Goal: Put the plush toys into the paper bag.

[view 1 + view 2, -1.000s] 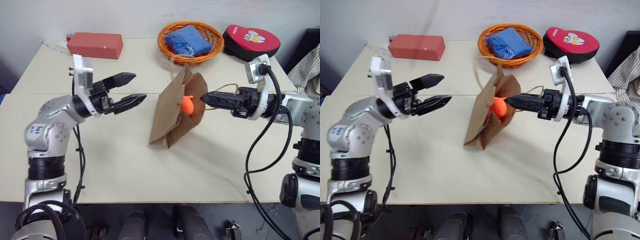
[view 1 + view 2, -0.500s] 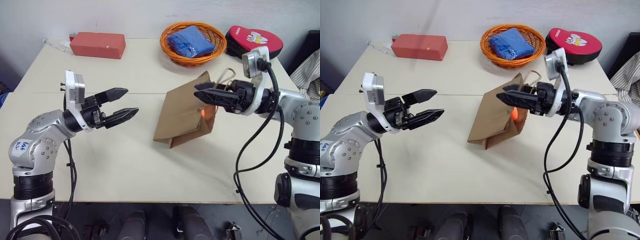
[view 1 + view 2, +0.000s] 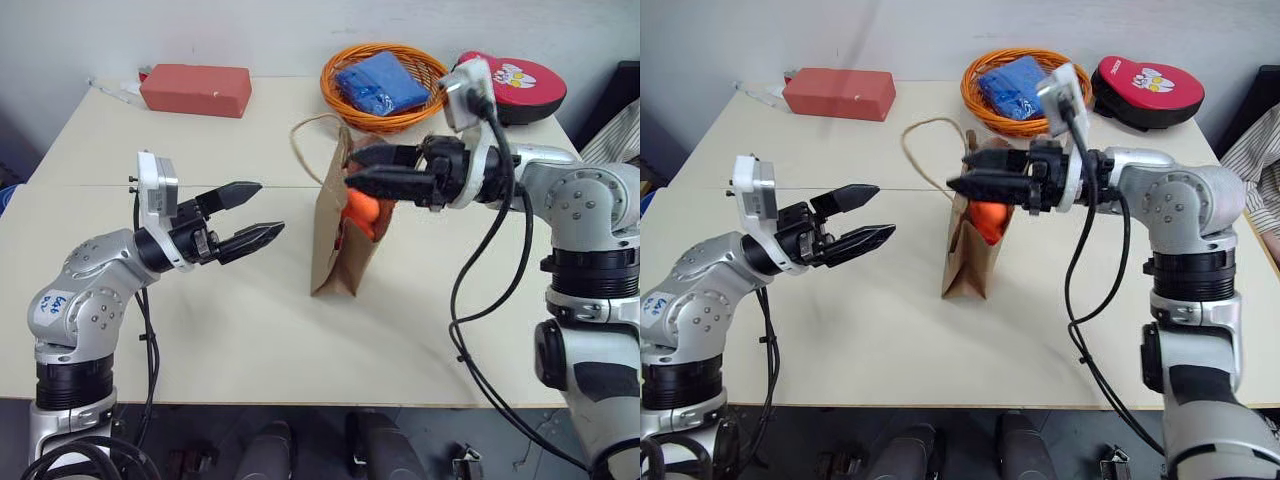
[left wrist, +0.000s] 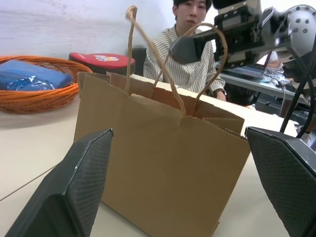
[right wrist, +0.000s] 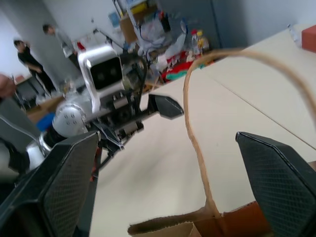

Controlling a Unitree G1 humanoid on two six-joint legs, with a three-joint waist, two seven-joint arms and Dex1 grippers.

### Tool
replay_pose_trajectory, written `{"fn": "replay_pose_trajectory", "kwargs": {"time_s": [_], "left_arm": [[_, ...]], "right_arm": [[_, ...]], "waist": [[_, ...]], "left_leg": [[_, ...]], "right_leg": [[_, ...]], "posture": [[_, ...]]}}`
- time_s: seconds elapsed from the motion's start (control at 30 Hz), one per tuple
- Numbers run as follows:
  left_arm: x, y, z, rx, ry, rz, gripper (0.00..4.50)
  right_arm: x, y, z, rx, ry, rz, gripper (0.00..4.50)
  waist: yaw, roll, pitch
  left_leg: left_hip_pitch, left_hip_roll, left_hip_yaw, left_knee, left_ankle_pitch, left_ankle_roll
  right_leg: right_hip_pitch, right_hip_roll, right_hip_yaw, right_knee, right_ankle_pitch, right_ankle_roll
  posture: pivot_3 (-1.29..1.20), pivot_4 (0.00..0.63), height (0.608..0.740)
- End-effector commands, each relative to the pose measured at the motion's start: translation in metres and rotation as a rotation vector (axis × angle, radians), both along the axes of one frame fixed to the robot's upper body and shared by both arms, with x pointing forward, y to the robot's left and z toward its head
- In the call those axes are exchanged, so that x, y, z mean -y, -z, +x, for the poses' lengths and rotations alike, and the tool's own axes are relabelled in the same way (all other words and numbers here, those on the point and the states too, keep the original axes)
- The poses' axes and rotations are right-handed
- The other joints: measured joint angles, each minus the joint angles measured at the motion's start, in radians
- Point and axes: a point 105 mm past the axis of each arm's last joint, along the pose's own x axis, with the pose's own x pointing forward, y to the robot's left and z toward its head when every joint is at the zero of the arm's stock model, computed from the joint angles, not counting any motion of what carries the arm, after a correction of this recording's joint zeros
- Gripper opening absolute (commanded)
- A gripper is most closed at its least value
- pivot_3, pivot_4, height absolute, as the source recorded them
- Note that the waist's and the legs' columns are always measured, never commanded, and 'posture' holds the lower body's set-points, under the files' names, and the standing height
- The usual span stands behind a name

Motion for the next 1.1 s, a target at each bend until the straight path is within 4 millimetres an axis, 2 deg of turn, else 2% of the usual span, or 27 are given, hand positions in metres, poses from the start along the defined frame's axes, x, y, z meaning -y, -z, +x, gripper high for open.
{"fn": "replay_pose_trajectory", "kwargs": {"time_s": [0.03,0.17,0.33,0.53,0.83,0.97,1.1], "left_arm": [[0.003,-0.005,-0.006,0.045,0.0,-0.005,4.48],[0.003,-0.003,-0.008,0.045,-0.005,-0.013,4.48],[0.004,-0.003,-0.008,0.045,-0.008,-0.023,4.48],[0.007,-0.001,-0.007,0.042,0.002,-0.031,4.48],[0.009,0.003,-0.008,0.04,0.003,-0.037,4.48],[0.004,0.017,-0.016,0.024,-0.046,0.053,4.48],[0.008,0.028,-0.037,-0.007,-0.085,0.07,4.48]], "right_arm": [[0.007,-0.002,-0.01,0.104,-0.072,-0.108,4.5],[0.015,-0.007,-0.006,0.16,-0.067,-0.114,4.5],[0.039,0.008,-0.007,0.215,-0.071,-0.295,4.5],[0.043,-0.005,-0.011,0.251,-0.084,-0.317,4.5],[0.062,0.005,-0.011,0.229,-0.06,-0.436,4.5],[0.081,0.019,-0.009,0.222,0.008,-0.48,4.5],[0.099,0.049,-0.018,0.202,0.049,-0.453,4.5]], "waist": [[0.0,0.0,0.0],[-0.002,0.0,0.0],[0.002,0.0,0.0],[0.003,0.0,0.0],[0.008,0.0,0.0],[0.014,0.0,0.0],[0.028,0.0,0.0]], "left_leg": [[0.0,0.0,0.0,0.0,0.0,0.0],[0.0,0.0,0.0,0.0,0.0,0.0],[0.0,0.0,0.0,0.0,0.0,0.0],[0.0,0.0,0.0,0.0,0.0,0.0],[0.0,0.0,0.0,0.0,0.0,0.0],[0.0,0.0,0.0,-0.001,0.0,0.0],[0.0,0.0,0.0,-0.002,0.0,0.001]], "right_leg": [[0.0,0.0,0.0,-0.001,0.0,0.0],[0.0,0.0,0.0,-0.004,0.0,0.0],[0.0,0.0,0.0,-0.006,0.0,0.0],[0.001,0.0,0.0,-0.006,0.0,0.0],[0.001,0.0,0.0,-0.007,0.0,0.0],[0.001,0.0,0.0,-0.007,0.0,0.0],[0.001,0.0,0.001,-0.008,0.0,0.0]], "posture": [[0.0,0.15,0.74],[0.0,0.15,0.74],[0.0,0.15,0.74],[0.0,0.15,0.74],[0.0,0.15,0.74],[0.0,0.15,0.74],[0.0,0.15,0.74]]}}
